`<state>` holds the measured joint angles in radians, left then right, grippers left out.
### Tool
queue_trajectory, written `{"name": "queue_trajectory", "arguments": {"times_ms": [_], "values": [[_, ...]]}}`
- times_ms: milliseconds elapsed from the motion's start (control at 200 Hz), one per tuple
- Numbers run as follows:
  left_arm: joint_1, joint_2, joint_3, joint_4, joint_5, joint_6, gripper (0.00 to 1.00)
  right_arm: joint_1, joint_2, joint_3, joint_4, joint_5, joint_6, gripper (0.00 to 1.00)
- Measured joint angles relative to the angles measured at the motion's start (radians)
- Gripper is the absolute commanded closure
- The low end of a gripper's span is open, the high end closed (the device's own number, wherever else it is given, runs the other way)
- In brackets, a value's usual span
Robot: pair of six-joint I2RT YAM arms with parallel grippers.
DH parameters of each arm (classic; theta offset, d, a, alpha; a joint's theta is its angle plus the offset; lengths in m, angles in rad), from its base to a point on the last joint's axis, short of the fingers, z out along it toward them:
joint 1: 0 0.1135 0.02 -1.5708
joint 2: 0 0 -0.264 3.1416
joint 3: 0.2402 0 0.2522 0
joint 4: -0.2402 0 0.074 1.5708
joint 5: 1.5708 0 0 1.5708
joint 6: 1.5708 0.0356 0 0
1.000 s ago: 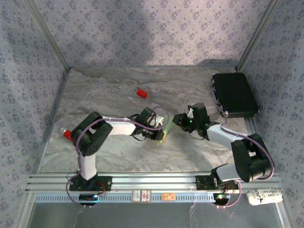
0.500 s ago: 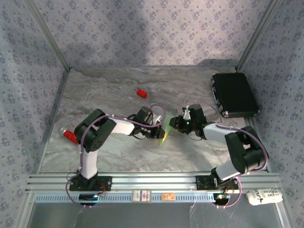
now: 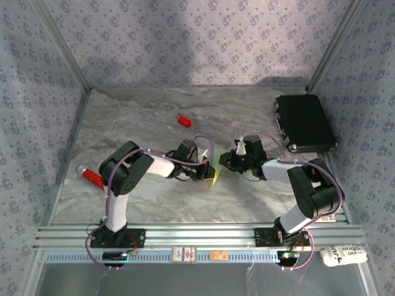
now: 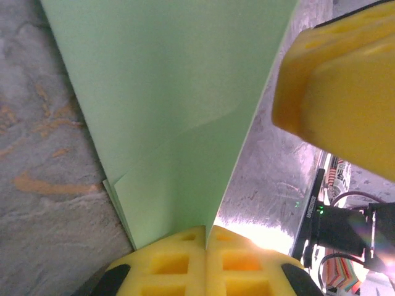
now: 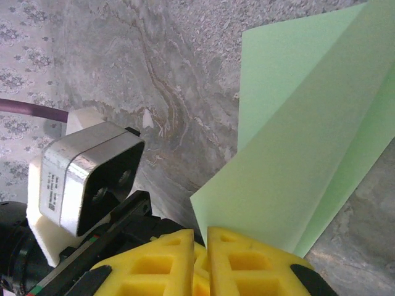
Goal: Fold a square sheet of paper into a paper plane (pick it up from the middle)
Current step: Fold the wing for the fifth time at the center of the table.
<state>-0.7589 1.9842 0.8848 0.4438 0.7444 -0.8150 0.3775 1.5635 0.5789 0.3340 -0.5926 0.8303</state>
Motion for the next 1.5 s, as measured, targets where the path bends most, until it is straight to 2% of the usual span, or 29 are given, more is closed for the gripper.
{"name": "queue_trajectory", "arguments": {"times_ms": [280,760,1499], "values": [[0.005,0.002,-0.033,0.077,0.000,-0.066,1.00,-0.007,0.011,0.000,0.029,-0.003,0.016,0.87],[0.013,0.015,-0.037,0.109,0.023,-0.127,1.00,-0.024,0.016,0.000,0.053,-0.008,0.026,0.88],[0.029,0.039,-0.043,0.160,0.056,-0.226,1.00,-0.027,0.129,0.021,0.105,-0.044,0.031,0.88]]}}
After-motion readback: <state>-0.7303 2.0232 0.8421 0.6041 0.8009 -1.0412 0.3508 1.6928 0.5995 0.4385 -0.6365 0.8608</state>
